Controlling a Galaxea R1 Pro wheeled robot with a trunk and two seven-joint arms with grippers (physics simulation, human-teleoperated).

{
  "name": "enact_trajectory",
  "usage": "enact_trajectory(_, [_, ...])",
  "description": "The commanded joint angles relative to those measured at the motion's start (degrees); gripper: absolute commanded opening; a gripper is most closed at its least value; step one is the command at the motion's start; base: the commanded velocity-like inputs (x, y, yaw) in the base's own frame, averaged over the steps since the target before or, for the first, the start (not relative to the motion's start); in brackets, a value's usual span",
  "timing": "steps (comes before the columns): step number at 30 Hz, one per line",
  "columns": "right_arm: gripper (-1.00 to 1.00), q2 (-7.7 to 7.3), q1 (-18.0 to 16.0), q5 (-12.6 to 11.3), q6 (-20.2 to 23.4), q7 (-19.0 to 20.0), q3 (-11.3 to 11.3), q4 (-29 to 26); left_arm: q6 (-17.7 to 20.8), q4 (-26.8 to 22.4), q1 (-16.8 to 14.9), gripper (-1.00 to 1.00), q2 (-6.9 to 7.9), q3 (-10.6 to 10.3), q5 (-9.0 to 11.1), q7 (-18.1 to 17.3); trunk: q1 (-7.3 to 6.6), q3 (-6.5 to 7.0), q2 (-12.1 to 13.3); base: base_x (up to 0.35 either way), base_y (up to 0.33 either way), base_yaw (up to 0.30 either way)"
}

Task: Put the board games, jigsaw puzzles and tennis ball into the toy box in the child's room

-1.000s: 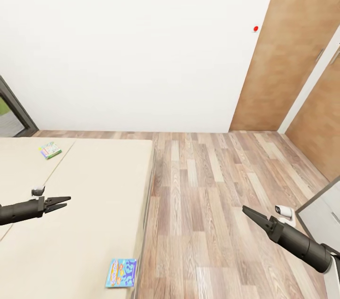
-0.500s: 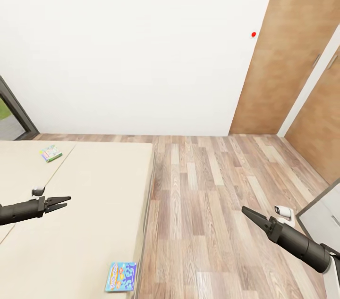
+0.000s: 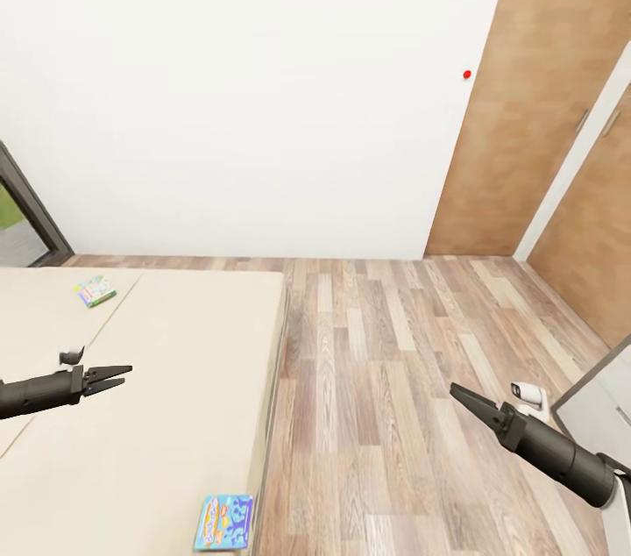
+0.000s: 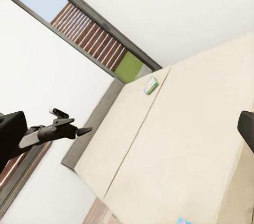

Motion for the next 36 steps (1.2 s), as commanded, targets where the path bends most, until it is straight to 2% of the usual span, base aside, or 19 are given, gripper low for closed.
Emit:
enact_trajectory(1, [1.0, -0.01, -0.05, -0.16, 0.49, 0.12, -0.04, -0.01, 0.61, 0.01, -0.05, 1.0, 0.02, -0.05, 0.05, -0.2, 0.04, -0.02, -0.11, 0.0, 0.0, 0.0])
enact_trajectory(29, [1.0, 0.05, -0.05, -0.1, 0.53, 0.14, -0.05, -0.01, 0.61, 0.01, -0.05, 1.0, 0.04, -0.06, 0.12, -0.19, 0.04, 2.63, -0.11, 0.0, 0.0, 0.002])
enact_trajectory(36, [1.0, -0.03, -0.05, -0.24, 0.57, 0.04, -0.05, -0.01, 0.61, 0.01, -0.05, 1.0, 0.04, -0.14, 0.13, -0.19, 0.04, 2.91, -0.11, 0.0, 0.0, 0.022])
